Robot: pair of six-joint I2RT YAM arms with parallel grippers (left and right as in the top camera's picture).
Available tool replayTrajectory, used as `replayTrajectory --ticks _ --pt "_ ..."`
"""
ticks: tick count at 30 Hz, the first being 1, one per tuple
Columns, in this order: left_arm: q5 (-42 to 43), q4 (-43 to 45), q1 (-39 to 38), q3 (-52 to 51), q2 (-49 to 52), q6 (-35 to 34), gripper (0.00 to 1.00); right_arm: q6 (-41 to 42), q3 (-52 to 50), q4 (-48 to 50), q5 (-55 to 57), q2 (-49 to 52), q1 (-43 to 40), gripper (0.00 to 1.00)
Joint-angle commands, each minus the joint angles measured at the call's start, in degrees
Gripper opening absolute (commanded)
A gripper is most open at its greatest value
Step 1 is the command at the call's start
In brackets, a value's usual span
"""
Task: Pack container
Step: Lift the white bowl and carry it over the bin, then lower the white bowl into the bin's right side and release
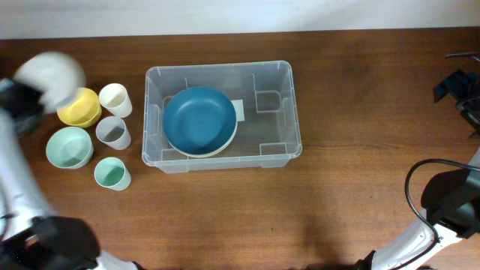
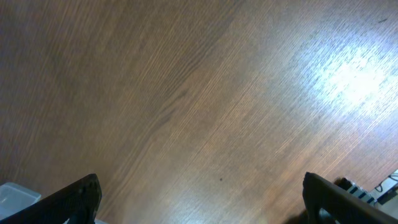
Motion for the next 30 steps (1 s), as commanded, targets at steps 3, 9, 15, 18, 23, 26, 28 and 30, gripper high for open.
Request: replayTrajectory --ticks 3,9,15,18,23,26,28,30 --pt "-0.22 8.15 -25.97 0.61 1.01 1.11 0.01 -0.28 -0.07 -0.11 -0.09 0.02 -0.15 0.99" --pt "-8.04 15.34 -42.84 0.61 6.03 1.14 0.01 -0.28 -0.07 -0.11 -0.09 0.02 -0.15 0.99" --pt "-11.17 17.81 -50.8 0.61 12.83 1.14 0.01 -0.28 -0.07 -0.11 -0.09 0.02 -0.17 0.99" --pt "-11.15 17.81 -52.17 0.61 16.65 1.14 0.01 -0.28 -0.07 -0.11 -0.09 0.02 -0.15 0.99" --pt "-9.18 17.68 -52.37 0.61 22.6 1.16 0.01 -0.28 -0.07 -0.11 -0.09 0.02 -0.15 0.99" --pt "-7.34 17.59 -52.37 0.61 24.85 1.44 0.01 -0.28 -0.07 -0.11 -0.09 0.02 -0.15 0.99" --pt "-6.82 17.59 -52.48 0.61 25.75 2.32 0.01 -0.28 -0.07 -0.11 -0.09 0.02 -0.15 0.99" --pt "-6.8 17.55 -52.68 0.59 26.1 2.47 0.01 -0.28 -0.07 -0.11 -0.09 0.02 -0.15 0.99"
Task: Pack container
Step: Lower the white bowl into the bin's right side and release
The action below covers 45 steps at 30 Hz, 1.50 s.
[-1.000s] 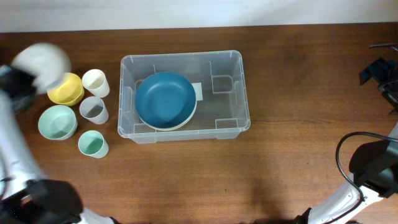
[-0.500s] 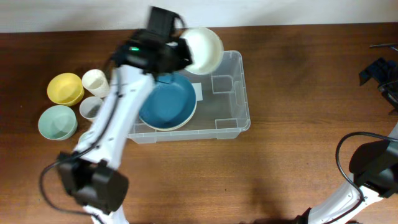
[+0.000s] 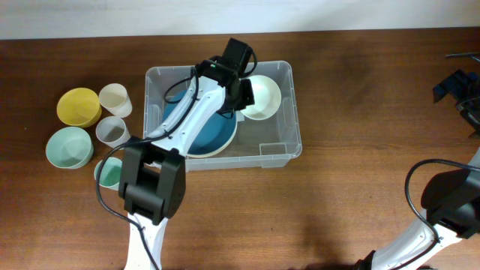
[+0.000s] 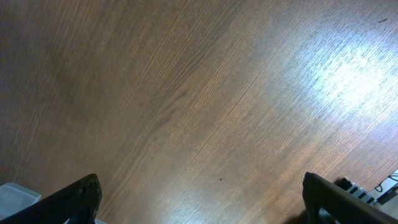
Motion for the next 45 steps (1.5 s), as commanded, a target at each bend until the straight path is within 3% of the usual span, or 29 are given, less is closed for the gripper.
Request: replayTrajectory --ticks 1,6,10,16,21,26,30,35,39,44,45 --pt "1.33 0.13 -0.24 0.48 0.46 1.64 0.01 -0.31 -0.04 -0.09 -0.11 0.02 -0.15 0.99" --pt "1.33 -0.13 -0.72 0.48 0.92 2.89 0.01 -0.31 -0.04 -0.09 -0.11 0.02 -0.15 0.99" --pt "1.31 -1.22 -0.81 0.48 1.53 2.89 0.11 -0.31 -0.04 -0.09 -0.11 0.02 -0.15 0.99" --pt "1.27 -1.55 -0.68 0.5 1.64 2.93 0.36 -0.31 -0.04 -0.09 -0.11 0.02 -0.17 0.99" --pt "1.25 -1.01 -0.48 1.2 1.64 6.34 0.49 -0.31 -0.04 -0.09 -0.11 0.02 -0.15 0.99" --pt "1.07 -2.97 0.2 8.17 1.57 11.41 0.76 -0.31 -0.04 -0.09 -0.11 0.02 -0.15 0.99" --pt "-2.6 -9.92 1.97 19.58 1.57 12.31 0.98 -0.31 -0.04 -0.09 -0.11 0.02 -0.15 0.99" --pt "-8.66 -22.38 6.78 35.43 1.57 11.67 0.99 -0.31 -0.04 -0.09 -0.11 0.02 -0.15 0.99" --pt "-11.32 -33.31 15.06 46.36 1.57 6.82 0.99 -0.31 -0.04 -0.09 -0.11 0.02 -0.15 0.99" --pt "-11.26 -43.82 29.99 50.25 1.57 -1.11 0.99 -0.31 -0.04 -0.09 -0.11 0.02 -0.15 0.98" --pt "-8.63 -43.82 32.52 49.57 1.57 0.61 0.99 -0.31 -0.04 -0.09 -0.11 0.02 -0.15 0.99"
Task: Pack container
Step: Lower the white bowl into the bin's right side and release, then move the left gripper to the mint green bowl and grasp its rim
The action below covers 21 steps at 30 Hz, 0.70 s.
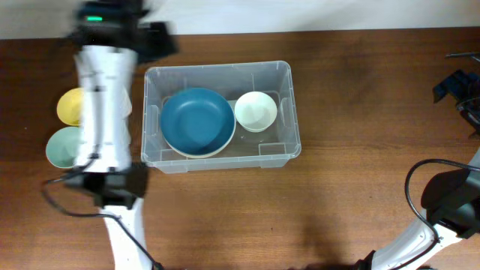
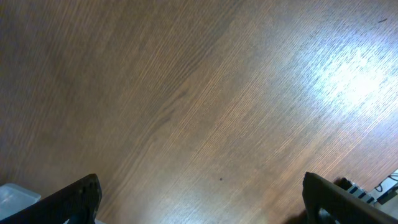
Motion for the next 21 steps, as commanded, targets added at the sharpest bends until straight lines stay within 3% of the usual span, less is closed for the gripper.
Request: replayTrajectory --ticks 1,5,11,21 --pt "3.41 -1.25 9.99 -0.76 -0.52 -3.61 0.99 -0.28 -0.04 -0.11 -0.09 0.02 -0.15 0.99" --pt "9.68 -1.25 19.02 -5.9 -0.48 -6.54 0.99 -0.28 -0.04 -0.11 -0.09 0.02 -0.15 0.99" --pt "9.66 -1.22 29.16 -18.4 -0.46 -15.21 0.99 -0.28 -0.04 -0.11 -0.09 0.02 -0.15 0.99" --pt "9.03 7.15 37.13 -40.22 -0.2 -15.76 0.99 -0.28 -0.02 -0.11 -0.09 0.02 -0.15 0.99"
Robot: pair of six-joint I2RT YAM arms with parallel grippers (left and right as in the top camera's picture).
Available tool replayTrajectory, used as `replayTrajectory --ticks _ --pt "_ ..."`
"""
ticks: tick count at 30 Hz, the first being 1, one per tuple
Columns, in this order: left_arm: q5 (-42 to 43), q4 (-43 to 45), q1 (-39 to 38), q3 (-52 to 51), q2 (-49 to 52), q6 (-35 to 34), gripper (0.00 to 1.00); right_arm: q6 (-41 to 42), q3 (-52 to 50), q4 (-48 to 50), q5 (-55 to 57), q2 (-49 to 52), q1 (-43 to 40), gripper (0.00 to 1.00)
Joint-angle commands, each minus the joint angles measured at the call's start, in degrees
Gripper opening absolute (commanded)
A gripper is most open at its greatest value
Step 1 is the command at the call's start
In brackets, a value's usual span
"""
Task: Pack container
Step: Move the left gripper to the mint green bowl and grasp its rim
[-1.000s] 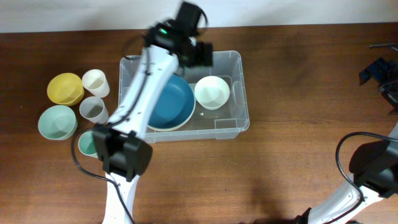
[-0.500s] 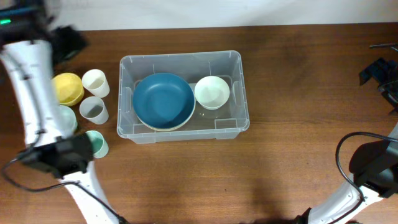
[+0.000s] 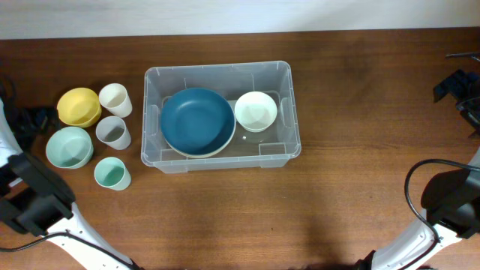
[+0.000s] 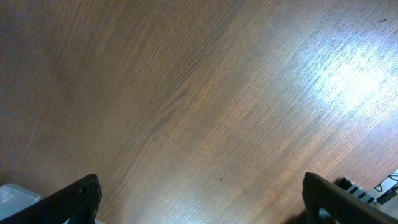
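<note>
A clear plastic container stands mid-table. Inside it lie a large blue bowl on the left and a small white bowl on the right. My left gripper is a dark shape at the table's far left edge, just left of a yellow bowl; its jaws cannot be made out. My right gripper hovers at the far right edge. In the right wrist view the right gripper is open over bare wood, nothing between its fingers.
Left of the container stand a white cup, a grey cup, a mint bowl and a mint cup. One corner of the container shows in the right wrist view. A black cable loops at the right front.
My left arm was stretched over the back left of the table; now it lies at the far left edge beside the yellow bowl. The white bowl stays in the container. The right arm is unchanged.
First the container held only the blue bowl, and a blurred white shape was at my left arm above the yellow bowl. Then my left gripper was over the container's right part with the white bowl. Later the bowl lay there alone, and the arm is now at the left edge.
</note>
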Motion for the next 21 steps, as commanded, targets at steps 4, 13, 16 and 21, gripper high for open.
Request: replayTrajectory --ticks 4,13,16,21 --pt "-1.9 4.66 1.81 -9.07 -0.22 -1.27 0.99 -0.31 -0.04 -0.11 -0.11 0.02 -0.17 0.99" --pt "-4.52 9.31 1.79 -14.64 -0.04 -1.25 0.99 -0.31 -0.04 -0.11 -0.11 0.02 -0.15 0.99" --pt "-5.03 10.84 1.81 -16.61 0.0 -1.25 0.99 -0.31 -0.04 -0.11 -0.11 0.02 -0.15 0.99" --pt "-5.05 12.46 1.81 -18.84 0.0 -1.25 0.97 -0.31 -0.04 -0.11 -0.11 0.02 -0.15 0.99"
